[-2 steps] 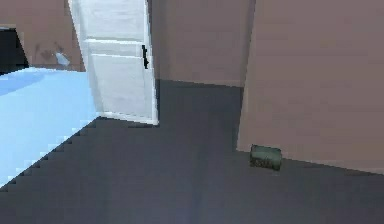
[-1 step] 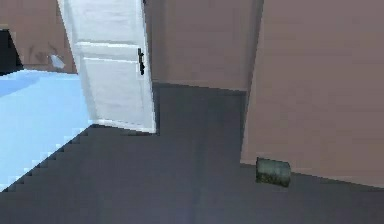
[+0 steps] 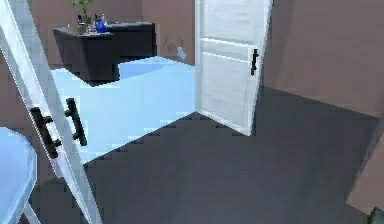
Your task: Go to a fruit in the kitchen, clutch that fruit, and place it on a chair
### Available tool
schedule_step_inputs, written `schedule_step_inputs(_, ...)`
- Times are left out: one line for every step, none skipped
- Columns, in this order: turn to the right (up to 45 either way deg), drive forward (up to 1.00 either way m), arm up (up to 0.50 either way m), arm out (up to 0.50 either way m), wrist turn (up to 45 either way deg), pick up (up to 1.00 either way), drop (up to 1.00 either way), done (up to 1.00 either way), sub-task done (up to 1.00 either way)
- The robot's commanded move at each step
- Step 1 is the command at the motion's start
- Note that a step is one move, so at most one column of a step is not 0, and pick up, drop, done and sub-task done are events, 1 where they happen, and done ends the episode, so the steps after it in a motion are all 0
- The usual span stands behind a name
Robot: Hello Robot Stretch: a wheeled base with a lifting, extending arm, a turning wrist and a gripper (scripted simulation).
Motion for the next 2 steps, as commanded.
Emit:
schedule_step_inputs(0.0,1.00,0.00,0.00,0.0,0.00,0.00,0.00,0.00)
schedule_step_inputs(0.0,0.15,0.00,0.00,0.0,0.00,0.00,0.00,0.00)
